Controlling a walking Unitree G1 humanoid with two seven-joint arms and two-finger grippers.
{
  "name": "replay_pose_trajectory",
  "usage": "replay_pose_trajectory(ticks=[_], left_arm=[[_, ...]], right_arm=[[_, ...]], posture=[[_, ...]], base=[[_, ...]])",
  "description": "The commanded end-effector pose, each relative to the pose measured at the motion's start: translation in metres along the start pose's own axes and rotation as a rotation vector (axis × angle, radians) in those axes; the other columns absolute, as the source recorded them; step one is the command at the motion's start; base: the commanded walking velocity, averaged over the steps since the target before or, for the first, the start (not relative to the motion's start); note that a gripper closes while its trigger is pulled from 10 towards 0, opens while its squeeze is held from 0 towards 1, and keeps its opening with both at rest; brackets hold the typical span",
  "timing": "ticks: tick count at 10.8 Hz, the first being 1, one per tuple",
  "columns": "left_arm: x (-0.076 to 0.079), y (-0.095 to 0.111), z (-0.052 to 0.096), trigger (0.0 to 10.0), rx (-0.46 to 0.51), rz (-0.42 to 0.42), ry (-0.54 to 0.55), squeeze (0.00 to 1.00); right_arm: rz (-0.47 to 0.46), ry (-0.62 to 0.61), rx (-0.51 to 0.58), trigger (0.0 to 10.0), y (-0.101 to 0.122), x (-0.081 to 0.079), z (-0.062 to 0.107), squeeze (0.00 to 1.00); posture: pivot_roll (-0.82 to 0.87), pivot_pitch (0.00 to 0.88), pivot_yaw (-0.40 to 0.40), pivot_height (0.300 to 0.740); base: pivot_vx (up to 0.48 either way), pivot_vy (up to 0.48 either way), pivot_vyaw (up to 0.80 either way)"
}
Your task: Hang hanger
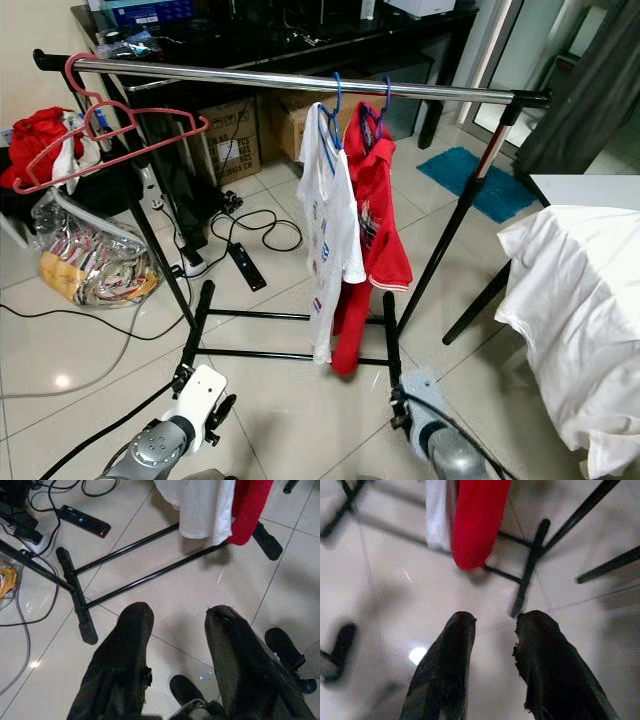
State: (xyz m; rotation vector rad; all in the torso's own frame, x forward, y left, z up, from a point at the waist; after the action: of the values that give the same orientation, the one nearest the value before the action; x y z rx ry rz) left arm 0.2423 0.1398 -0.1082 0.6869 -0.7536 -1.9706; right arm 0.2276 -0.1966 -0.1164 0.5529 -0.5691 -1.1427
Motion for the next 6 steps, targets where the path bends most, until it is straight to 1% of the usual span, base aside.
replay_pose_trajectory(ticks=[1, 2, 3, 4, 6], left_arm=[[-0.003, -0.004, 0.002, 10.0, -0.01, -0.004, 0.008, 0.0], [-0.005, -0.004, 0.002, 10.0, -0.011, -0.002, 0.013, 0.0], [-0.007, -0.004, 0.002, 10.0, -0.01, 0.001, 0.021, 0.0], [-0.007, -0.004, 0.002, 10.0, -0.01, 0.001, 0.021, 0.0], [-0.007, -0.004, 0.002, 10.0, -0.009, 0.002, 0.023, 0.0]], right_arm=[[0.031, 0.008, -0.005, 10.0, 0.001, -0.004, -0.001, 0.0], [0.017, 0.019, 0.016, 10.0, 0.005, -0.008, -0.002, 0.0], [0.083, 0.037, 0.035, 10.0, 0.011, -0.014, -0.004, 0.0], [0.069, 0.034, 0.014, 10.0, 0.008, -0.012, -0.004, 0.0], [0.063, 0.043, 0.013, 10.0, 0.008, -0.013, -0.004, 0.0]], posture=[[-0.02, 0.0, -0.006, 0.74], [-0.01, 0.0, -0.008, 0.74], [-0.01, 0.0, -0.008, 0.74], [0.0, 0.0, -0.01, 0.74], [0.01, 0.0, -0.01, 0.74]], base=[[0.0, 0.0, 0.0], [0.0, 0.0, 0.0], [0.0, 0.0, 0.0], [0.0, 0.0, 0.0], [0.0, 0.0, 0.0]])
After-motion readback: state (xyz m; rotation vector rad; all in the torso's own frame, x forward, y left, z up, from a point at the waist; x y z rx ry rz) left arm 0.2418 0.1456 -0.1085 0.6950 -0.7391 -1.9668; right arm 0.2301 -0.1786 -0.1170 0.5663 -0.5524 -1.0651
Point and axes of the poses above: a point about 5 cm out from each wrist's last joint towards the gripper, its own z axis pointing back from the gripper into the wrist, its own y axis along the axis of the wrist's last joint, x = y × z, the point moved 6 cm from there along -z, pointing out of the wrist towards the gripper
